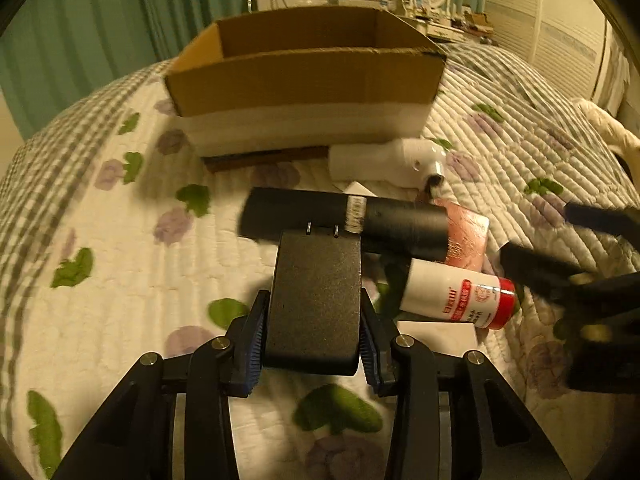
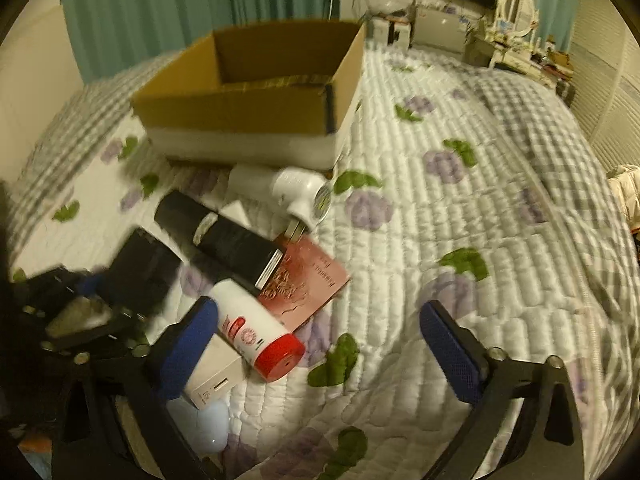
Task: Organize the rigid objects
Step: 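Lower the left tool onto the black power adapter and close it, then grasp the red-capped white bottle with the right tool while the left lifts the adapter, then lower the adapter into the box with the left tool while the right drops the bottle in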
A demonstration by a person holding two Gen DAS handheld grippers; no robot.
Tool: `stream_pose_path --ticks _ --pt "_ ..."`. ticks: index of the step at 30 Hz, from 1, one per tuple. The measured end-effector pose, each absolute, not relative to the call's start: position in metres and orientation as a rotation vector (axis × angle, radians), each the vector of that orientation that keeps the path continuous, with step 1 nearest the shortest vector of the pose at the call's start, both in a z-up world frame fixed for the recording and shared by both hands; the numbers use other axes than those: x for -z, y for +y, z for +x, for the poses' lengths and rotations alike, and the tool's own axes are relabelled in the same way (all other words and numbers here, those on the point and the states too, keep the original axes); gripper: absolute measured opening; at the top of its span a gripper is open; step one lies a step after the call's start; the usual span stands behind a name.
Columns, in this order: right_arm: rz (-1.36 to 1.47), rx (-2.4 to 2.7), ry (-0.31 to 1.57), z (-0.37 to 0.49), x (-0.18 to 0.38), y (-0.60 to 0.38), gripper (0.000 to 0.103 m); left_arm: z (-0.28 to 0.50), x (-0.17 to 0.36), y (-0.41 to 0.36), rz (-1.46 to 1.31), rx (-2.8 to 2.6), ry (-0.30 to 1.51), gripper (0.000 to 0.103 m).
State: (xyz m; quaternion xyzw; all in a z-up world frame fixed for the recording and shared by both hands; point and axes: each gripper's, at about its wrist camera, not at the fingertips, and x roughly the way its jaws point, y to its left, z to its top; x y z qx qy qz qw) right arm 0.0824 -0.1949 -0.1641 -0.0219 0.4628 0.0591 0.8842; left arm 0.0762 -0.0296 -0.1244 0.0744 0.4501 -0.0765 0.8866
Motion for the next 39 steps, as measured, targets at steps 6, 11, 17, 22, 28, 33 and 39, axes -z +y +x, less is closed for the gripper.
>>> stream_pose_path --ticks 6,11,17,22,28,33,39 --pt "-0.101 -0.189 1.089 0.104 0.195 -0.169 0.081 0.074 0.117 -0.016 0.113 0.127 0.919 0.040" --pt "-0.090 -0.233 1.172 0.118 0.218 -0.157 0.081 0.077 0.120 -0.014 0.099 0.123 0.928 0.040" --pt "-0.120 -0.220 1.167 0.112 0.218 -0.152 0.062 0.075 0.112 -0.010 0.079 0.114 0.909 0.040" --pt "-0.140 -0.220 1.095 0.093 0.197 -0.152 0.037 0.070 0.095 -0.009 0.089 0.097 0.872 0.040" --pt "-0.109 -0.208 0.951 0.079 0.145 -0.161 0.036 0.070 0.064 -0.006 0.067 0.085 0.820 0.040" --pt "-0.113 -0.221 0.825 0.085 0.083 -0.172 0.036 0.082 0.026 -0.007 0.049 0.094 0.749 0.040" --pt "-0.126 -0.233 0.687 0.120 0.021 -0.163 0.036 0.119 -0.013 -0.012 0.058 0.099 0.668 0.040"
